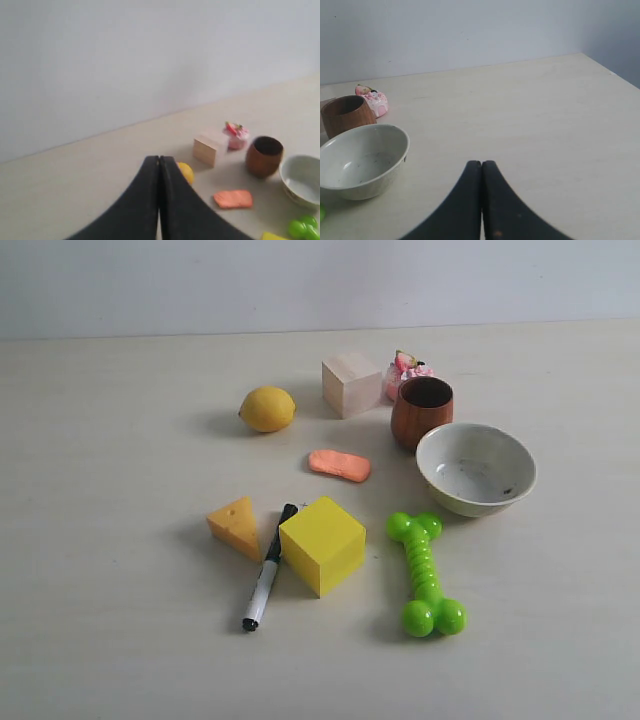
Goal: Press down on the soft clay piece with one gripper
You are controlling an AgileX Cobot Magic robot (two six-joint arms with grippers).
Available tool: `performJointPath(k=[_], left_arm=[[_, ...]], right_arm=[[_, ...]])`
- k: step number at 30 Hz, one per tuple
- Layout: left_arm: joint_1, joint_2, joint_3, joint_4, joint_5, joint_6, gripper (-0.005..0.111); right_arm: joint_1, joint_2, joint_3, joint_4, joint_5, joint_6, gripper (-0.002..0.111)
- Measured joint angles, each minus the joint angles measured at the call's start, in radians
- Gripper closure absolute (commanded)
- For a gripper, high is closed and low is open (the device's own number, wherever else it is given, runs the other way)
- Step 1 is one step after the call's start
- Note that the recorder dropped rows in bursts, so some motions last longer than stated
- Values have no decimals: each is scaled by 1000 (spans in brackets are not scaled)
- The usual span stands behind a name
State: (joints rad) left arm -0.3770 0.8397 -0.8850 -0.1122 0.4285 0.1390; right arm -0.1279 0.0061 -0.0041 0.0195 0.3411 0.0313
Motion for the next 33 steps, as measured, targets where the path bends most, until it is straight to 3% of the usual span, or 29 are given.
performJointPath(k=[3, 6, 22, 27, 33], left_arm=[[-127, 132, -29, -27, 8, 118, 107], [-202, 209, -29, -38, 12, 167, 107], [-211, 251, -35, -104, -18, 145, 107], [-224, 402, -161, -146, 148, 145, 107], [-300, 563, -286, -154, 217, 123, 107]], right_arm=[[0, 0, 0, 0, 0, 0, 108], [0, 0, 0, 0, 0, 0, 108], [0, 0, 0, 0, 0, 0, 108], [0, 0, 0, 0, 0, 0, 108], [0, 0, 0, 0, 0, 0, 108]])
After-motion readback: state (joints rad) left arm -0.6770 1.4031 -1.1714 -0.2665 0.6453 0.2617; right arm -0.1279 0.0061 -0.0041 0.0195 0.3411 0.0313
